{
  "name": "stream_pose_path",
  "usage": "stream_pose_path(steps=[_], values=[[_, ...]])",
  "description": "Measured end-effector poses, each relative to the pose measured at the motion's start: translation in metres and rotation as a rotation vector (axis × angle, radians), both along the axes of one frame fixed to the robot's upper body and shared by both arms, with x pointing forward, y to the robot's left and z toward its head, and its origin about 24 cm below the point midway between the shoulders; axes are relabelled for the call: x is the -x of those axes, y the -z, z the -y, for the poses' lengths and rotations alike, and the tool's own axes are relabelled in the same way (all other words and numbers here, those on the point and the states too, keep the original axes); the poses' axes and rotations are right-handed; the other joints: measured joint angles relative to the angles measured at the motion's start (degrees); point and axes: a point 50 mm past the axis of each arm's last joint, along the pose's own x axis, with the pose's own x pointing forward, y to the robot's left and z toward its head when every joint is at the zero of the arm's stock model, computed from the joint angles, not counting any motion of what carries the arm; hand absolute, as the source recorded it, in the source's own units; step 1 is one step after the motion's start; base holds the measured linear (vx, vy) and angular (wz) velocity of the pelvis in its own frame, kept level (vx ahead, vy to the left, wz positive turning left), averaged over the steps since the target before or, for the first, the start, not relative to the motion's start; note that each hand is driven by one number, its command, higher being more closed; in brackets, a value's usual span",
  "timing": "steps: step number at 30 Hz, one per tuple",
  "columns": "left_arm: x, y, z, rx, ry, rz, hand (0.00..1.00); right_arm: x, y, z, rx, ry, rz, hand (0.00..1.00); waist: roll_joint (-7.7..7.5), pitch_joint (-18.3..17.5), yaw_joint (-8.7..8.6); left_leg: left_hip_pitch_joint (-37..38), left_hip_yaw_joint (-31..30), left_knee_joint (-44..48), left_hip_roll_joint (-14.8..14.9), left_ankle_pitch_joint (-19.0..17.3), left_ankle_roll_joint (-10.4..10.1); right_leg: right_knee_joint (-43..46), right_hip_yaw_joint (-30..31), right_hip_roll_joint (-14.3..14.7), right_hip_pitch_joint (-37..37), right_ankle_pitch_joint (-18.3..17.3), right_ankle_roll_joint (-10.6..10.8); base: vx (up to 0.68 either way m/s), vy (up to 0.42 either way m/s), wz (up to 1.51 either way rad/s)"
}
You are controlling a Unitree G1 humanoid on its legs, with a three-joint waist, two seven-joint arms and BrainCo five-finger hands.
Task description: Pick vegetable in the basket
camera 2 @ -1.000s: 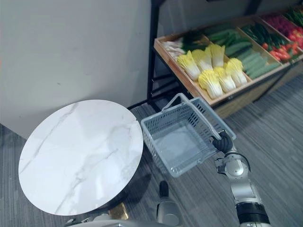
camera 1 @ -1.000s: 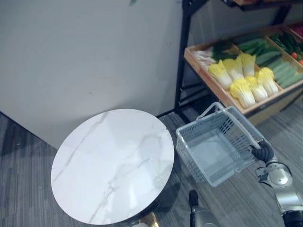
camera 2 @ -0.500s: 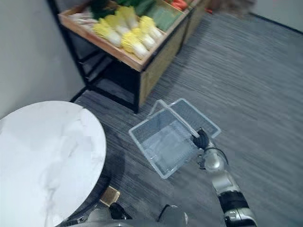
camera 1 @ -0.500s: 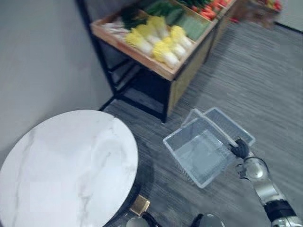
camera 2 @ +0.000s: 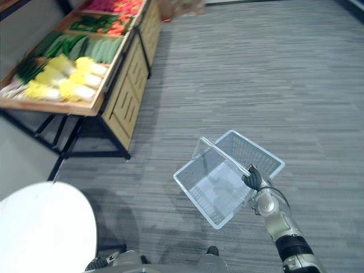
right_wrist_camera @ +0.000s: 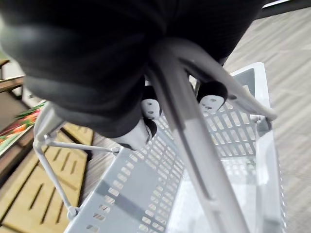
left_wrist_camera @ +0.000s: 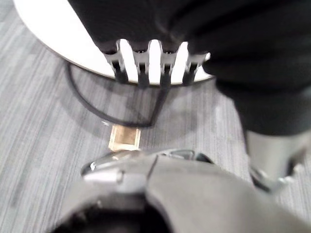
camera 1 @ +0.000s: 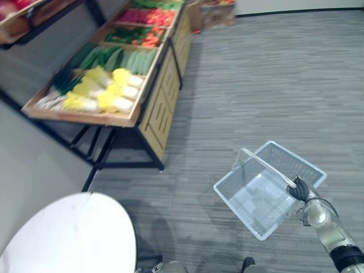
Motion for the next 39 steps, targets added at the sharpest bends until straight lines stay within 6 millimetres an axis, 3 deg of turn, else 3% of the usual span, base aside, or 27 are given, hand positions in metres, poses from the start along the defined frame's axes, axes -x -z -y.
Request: stream_pose_path(steps=[2,3,4,7,11,14,18,20,23,25,26,27,29,30,32,34,35,37,38,39], values=[[0.001,0.0,0.003,0.013,-0.017,0.005,0.0,0.003,0.001,0.007,0.008,0.027,-0.009,1.0,0.83,0.41,-0.13,-0.25,-4.41,-4.05,-1.23,0.63,0.31,-0.05,2.84,1.72,-0.45,0.32,0.22,-0.03,0.134,-1.07],[0.002,0.001,0.006,0.029,-0.038,0.006,0.0,0.004,-0.002,0.015,0.039,0.036,-0.009,1.0,2.01,0.96,-0.37,-0.4,-5.93,-6.9,-1.12,2.27,0.99,-0.4,4.83,3.46,-1.16,0.37,0.41,-0.05,0.202,-0.98],[0.004,0.001,0.003,0.026,-0.046,0.004,0.0,0.008,-0.002,0.019,0.05,0.046,-0.015,1.0,2.27,0.44,-0.85,0.27,-5.93,-8.55,-1.4,0.59,1.01,-1.82,6.24,3.44,-1.51,0.84,0.87,-0.01,0.242,-0.73],[0.001,-0.001,-0.005,0.008,-0.043,0.014,0.0,0.014,-0.004,0.035,0.073,0.094,-0.025,1.0,0.12,1.48,-1.08,-0.31,-3.8,-9.62,-3.96,0.4,2.1,-5.44,8.52,1.56,-2.21,4.65,3.13,0.02,0.174,-0.4],[0.005,0.0,-0.002,0.016,-0.037,0.003,0.0,0.026,0.0,0.056,0.107,0.166,-0.075,1.0,0.94,1.47,-1.63,-0.08,-2.85,-8.86,-6.42,-0.86,3.73,-6.27,9.93,-0.55,-2.21,5.65,4.57,0.01,0.143,-0.13],[0.004,0.0,-0.001,0.019,-0.026,0.006,0.0,0.033,0.005,0.062,0.091,0.206,-0.087,1.0,0.83,1.54,-1.77,-0.04,-4.3,-8.92,-7.75,-1.13,4.21,-5.67,10.04,-1.31,-2.65,5.5,4.79,0.02,0.063,-0.02],[0.001,0.0,0.0,0.019,-0.002,0.008,0.0,0.052,0.018,0.069,0.015,0.336,-0.084,1.0,0.4,1.71,-1.87,0.22,-4.44,-7.7,-8.85,-2.82,5.5,0.18,11.15,-2.48,-4.91,2.78,5.72,0.01,0.047,-0.05],[0.001,0.0,0.001,0.018,0.003,0.007,0.0,0.061,0.026,0.069,-0.008,0.398,-0.082,1.0,0.25,1.81,-2.0,0.29,-4.43,-6.52,-9.2,-4.38,5.87,4.19,11.31,-3.09,-6.31,1.67,5.31,0.0,0.084,-0.14],[0.004,0.0,0.0,0.013,0.006,-0.004,0.0,0.071,0.04,0.061,-0.054,0.465,-0.095,1.0,0.26,1.9,-2.13,2.16,-5.42,-7.22,-9.73,-6.02,7.52,17.09,11.39,-3.7,-11.72,2.22,4.52,-0.04,0.098,-0.22],[0.006,0.0,-0.002,0.002,0.017,-0.014,0.0,0.085,0.051,0.057,-0.079,0.526,-0.112,1.0,0.25,2.17,-2.35,6.14,-5.38,-9.63,-10.06,-5.74,8.92,28.63,11.38,-4.37,-15.68,5.11,-0.66,0.04,0.105,-0.04],[0.007,0.0,-0.003,-0.003,0.016,-0.016,0.0,0.086,0.052,0.057,-0.079,0.537,-0.114,1.0,-0.01,2.27,-2.49,7.27,-5.41,-10.41,-10.29,-5.65,9.35,31.1,11.4,-4.75,-16.55,6.0,-1.76,0.09,0.081,0.0],[0.007,0.0,-0.006,-0.012,0.016,-0.016,0.0,0.091,0.056,0.056,-0.088,0.57,-0.118,1.0,-0.31,2.57,-2.61,9.19,-5.71,-11.88,-10.65,-5.55,10.33,34.86,11.31,-5.27,-18.04,6.15,-1.5,0.15,0.056,0.02],[0.002,-0.002,-0.01,-0.026,0.017,-0.006,0.0,0.097,0.063,0.053,-0.122,0.622,-0.121,1.0,-0.93,3.12,-2.78,11.11,-6.36,-12.99,-10.56,-5.6,11.05,37.31,9.69,-4.46,-19.4,0.36,-1.83,0.26,-0.003,0.09],[-0.001,-0.002,-0.011,-0.028,0.015,0.003,0.0,0.097,0.064,0.052,-0.133,0.633,-0.121,1.0,-0.51,3.44,-3.54,11.45,-7.09,-12.94,-10.15,-5.98,11.0,36.17,8.27,-3.58,-19.46,-1.59,-1.72,0.31,-0.083,0.3],[-0.016,-0.005,-0.01,-0.029,0.021,0.039,0.0,0.096,0.066,0.051,-0.147,0.643,-0.124,1.0,-0.01,5.54,-4.16,12.07,-8.39,-13.15,-8.76,-6.84,10.33,28.16,6.24,-0.73,-20.64,-1.99,-1.52,0.3,-0.115,0.36],[-0.03,-0.008,-0.008,-0.031,0.026,0.078,0.0,0.098,0.068,0.052,-0.171,0.673,-0.123,1.0,0.18,6.69,-5.14,12.85,-9.1,-13.26,-7.57,-7.17,9.11,18.37,6.49,0.63,-21.25,-0.07,0.73,0.35,-0.169,0.34],[-0.039,-0.011,-0.008,-0.04,0.024,0.116,0.0,0.102,0.071,0.051,-0.185,0.704,-0.138,1.0,-0.17,7.25,-5.3,15.19,-9.7,-14.69,-6.85,-8.01,7.44,7.97,6.91,0.94,-21.16,2.08,2.72,0.37,-0.19,0.32],[-0.043,-0.013,-0.011,-0.051,0.021,0.134,0.0,0.107,0.076,0.047,-0.201,0.722,-0.159,1.0,-1.37,7.36,-5.43,18.2,-10.75,-16.28,-6.5,-9.24,5.54,2.18,6.99,0.37,-20.96,3.37,3.43,0.51,-0.312,0.41],[-0.049,-0.015,-0.011,-0.055,0.017,0.154,0.0,0.113,0.081,0.045,-0.215,0.743,-0.173,1.0,-1.44,7.46,-5.75,20.22,-12.47,-17.11,-5.28,-11.12,4.29,4.39,6.9,0.02,-21.35,7.4,3.28,0.65,-0.439,0.66],[-0.056,-0.016,-0.005,-0.039,0.02,0.172,0.0,0.119,0.084,0.046,-0.223,0.777,-0.18,1.0,0.15,6.83,-6.42,20.35,-13.98,-16.19,-3.18,-11.68,3.9,10.55,6.38,1.59,-23.54,8.43,2.86,0.55,-0.386,0.54]])
